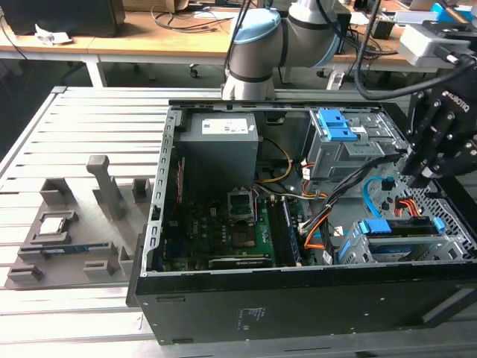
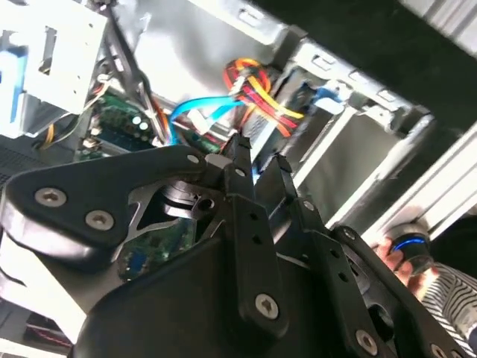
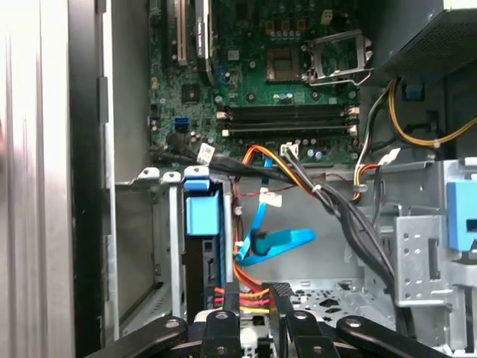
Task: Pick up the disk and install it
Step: 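Insert the second disk wire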
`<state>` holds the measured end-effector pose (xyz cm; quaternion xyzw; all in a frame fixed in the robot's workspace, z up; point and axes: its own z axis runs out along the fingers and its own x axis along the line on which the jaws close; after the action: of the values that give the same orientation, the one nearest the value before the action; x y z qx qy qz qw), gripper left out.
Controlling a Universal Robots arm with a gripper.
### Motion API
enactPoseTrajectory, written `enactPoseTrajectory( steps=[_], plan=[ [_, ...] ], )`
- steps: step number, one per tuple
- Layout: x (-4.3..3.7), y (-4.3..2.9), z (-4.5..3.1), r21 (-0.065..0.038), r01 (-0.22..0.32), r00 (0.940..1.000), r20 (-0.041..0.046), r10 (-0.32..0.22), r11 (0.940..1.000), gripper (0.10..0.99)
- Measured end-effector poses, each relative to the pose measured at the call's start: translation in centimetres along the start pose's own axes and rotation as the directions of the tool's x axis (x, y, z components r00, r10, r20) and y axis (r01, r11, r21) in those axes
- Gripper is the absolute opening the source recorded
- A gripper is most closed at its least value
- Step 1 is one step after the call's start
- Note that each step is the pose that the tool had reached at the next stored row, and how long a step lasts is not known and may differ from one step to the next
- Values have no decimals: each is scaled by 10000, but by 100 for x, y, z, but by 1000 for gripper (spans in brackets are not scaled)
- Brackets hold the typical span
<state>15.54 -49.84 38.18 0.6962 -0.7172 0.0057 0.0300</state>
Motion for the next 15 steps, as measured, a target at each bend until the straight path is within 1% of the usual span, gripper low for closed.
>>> enactPoseTrajectory(
  steps=[1, 2, 3, 4, 5, 6, 11, 12, 13, 14, 15],
  plan=[
    [-14, 38, 4, 0, 0, 10000, 0, 0, 10000, 302],
    [-34, 117, 13, 0, 1, 10000, 0, -1, 10000, 302],
    [-37, 210, 26, 0, 1, 10000, 0, -1, 10000, 302],
    [-36, 254, 38, 0, 5, 10000, 0, -5, 10000, 302],
    [-36, 286, 69, 1, 19, 10000, 0, -19, 10000, 302],
    [-36, 301, 98, 2, 33, 10000, 0, -33, 10000, 302],
    [-36, 301, 100, 2, 37, 10000, -9, -37, 10000, 302],
    [-36, 301, 101, 2, 37, 10000, -8, -37, 10000, 286],
    [-36, 301, 100, 2, 37, 10000, -9, -37, 10000, 224],
    [-36, 301, 100, 2, 37, 10000, -9, -37, 10000, 224],
    [-36, 301, 100, 2, 37, 10000, -10, -37, 10000, 161]
  ],
)
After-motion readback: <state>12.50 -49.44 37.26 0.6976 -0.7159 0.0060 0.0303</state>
